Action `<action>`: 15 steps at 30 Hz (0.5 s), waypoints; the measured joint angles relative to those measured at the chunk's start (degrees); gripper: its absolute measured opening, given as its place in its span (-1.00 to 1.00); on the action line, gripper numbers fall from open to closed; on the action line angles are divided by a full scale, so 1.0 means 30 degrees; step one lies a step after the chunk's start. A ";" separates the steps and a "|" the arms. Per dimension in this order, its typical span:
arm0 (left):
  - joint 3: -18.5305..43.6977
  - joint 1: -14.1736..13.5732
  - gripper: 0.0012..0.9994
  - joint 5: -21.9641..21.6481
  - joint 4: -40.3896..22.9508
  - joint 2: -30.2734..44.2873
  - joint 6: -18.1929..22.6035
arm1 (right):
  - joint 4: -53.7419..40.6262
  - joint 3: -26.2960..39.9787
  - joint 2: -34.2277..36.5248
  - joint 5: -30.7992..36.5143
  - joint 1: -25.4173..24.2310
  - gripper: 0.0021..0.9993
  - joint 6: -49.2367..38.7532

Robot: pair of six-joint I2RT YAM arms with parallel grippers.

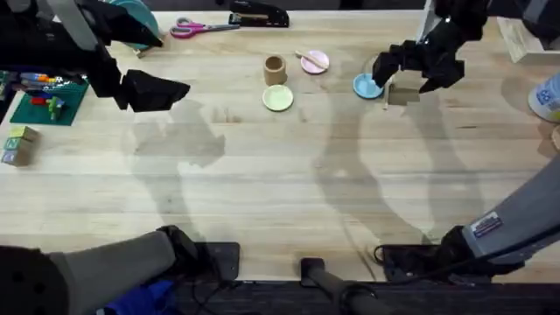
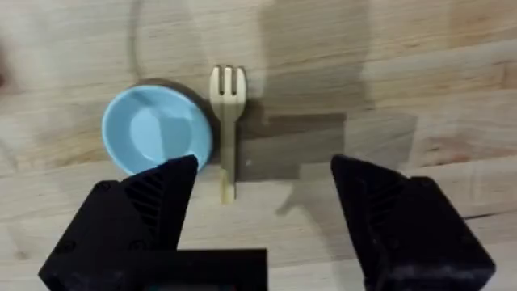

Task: Pick up a utensil and set it on the pink plate, then put the other utensil in the container.

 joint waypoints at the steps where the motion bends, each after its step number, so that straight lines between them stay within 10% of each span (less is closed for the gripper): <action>1: 0.0000 0.0000 0.99 0.0000 0.0000 0.0000 0.0000 | -0.0005 0.0000 0.0000 0.0000 -0.0042 0.99 0.0000; 15: 0.0000 0.0000 0.99 0.0000 0.0007 0.0000 0.0000 | 0.1196 0.0211 0.1326 -0.0452 -0.0126 0.72 0.0153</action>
